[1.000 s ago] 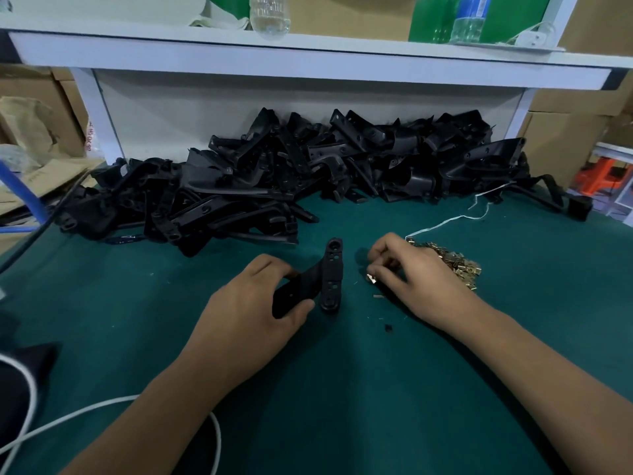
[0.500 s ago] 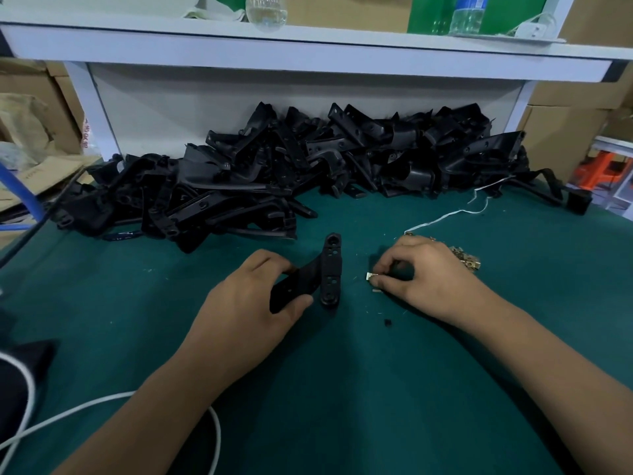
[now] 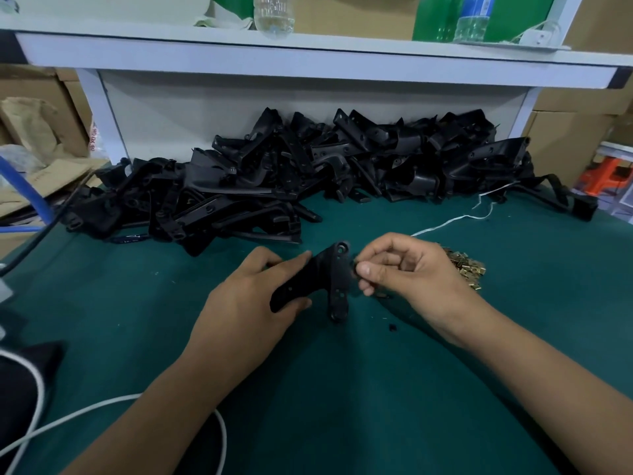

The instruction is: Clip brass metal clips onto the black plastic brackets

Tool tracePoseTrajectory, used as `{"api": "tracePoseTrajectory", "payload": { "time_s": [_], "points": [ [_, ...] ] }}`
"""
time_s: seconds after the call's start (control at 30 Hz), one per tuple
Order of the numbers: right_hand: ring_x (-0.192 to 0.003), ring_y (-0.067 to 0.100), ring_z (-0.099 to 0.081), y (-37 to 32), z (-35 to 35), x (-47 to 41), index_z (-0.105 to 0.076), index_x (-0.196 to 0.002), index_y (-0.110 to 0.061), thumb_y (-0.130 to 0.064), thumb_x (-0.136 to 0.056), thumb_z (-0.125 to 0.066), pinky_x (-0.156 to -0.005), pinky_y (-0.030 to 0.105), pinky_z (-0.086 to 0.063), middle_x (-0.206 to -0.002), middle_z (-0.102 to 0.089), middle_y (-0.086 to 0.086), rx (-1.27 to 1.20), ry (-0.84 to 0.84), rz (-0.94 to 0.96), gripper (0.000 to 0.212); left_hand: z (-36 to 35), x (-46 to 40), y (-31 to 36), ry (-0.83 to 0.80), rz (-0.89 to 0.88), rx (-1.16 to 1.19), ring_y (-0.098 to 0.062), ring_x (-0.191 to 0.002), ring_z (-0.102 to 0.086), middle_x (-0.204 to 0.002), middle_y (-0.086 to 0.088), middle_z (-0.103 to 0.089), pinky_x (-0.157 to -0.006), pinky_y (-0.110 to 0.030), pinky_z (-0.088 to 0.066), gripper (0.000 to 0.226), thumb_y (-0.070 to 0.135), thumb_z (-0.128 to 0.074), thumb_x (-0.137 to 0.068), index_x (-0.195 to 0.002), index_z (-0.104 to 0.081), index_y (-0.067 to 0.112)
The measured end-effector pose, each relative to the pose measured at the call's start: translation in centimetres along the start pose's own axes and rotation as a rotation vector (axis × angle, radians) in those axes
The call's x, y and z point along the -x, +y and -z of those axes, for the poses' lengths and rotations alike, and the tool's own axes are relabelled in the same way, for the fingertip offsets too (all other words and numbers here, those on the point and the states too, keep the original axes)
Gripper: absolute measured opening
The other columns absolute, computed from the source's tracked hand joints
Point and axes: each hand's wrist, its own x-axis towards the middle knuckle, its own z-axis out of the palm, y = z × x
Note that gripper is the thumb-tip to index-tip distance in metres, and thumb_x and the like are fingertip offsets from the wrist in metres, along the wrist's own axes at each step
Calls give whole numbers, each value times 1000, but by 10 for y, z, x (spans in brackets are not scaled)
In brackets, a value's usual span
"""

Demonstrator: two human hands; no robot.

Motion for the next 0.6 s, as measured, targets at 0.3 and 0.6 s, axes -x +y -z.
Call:
{"api": "tracePoseTrajectory", "payload": {
  "time_s": [0.3,0.6],
  "points": [
    [-81,23,-73,0,-4,2,-78,-102,-10,-14,-87,-78,-75,28,-59,-92,-76,16,-144,-40,-41,16,0,0,-2,119,-21,4,-4,-86,-58,-102,21,-50,-70,-28,-56,62,38,-79,-83,-138,-56,53],
    [-80,22,-72,-3,-7,4,-79,-100,-14,-20,-83,-81,-74,28,-59,-92,-76,14,-167,-40,-44,19,0,0,-3,123,-23,28,-4,-88,-57,-101,19,-50,-69,-28,-55,60,43,-73,-85,-141,-53,55]
  ]
}}
